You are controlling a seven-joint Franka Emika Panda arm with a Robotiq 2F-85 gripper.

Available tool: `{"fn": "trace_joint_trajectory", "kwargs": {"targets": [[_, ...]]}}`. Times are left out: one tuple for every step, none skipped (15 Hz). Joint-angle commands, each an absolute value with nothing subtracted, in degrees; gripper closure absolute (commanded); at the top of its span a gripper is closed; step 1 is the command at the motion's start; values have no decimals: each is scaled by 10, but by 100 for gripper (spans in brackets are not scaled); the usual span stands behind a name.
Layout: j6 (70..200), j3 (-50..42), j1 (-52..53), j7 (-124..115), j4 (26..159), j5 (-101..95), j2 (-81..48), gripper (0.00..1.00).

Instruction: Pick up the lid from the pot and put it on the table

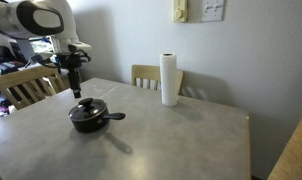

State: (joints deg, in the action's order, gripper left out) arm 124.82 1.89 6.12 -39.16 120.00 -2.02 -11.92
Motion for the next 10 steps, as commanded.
{"fn": "trace_joint_trajectory", "kwargs": {"targets": [[1283, 15, 50, -339, 1183, 11, -167, 0], [1293, 15, 50, -331, 1180, 19, -178, 0], [1301, 15, 50, -321, 1174, 27, -187, 0], [1309, 17, 50, -310, 1169, 37, -194, 0], [1313, 18, 51, -304, 1163, 45, -200, 0], [1316, 18, 53, -299, 1156, 53, -206, 0], [1315, 17, 55, -296, 1151, 58, -212, 0], [1313, 17, 57, -296, 1146, 62, -217, 0], [1313, 15, 59, -297, 1142, 62, -222, 0], [1309, 14, 61, -300, 1139, 60, -226, 0]]}}
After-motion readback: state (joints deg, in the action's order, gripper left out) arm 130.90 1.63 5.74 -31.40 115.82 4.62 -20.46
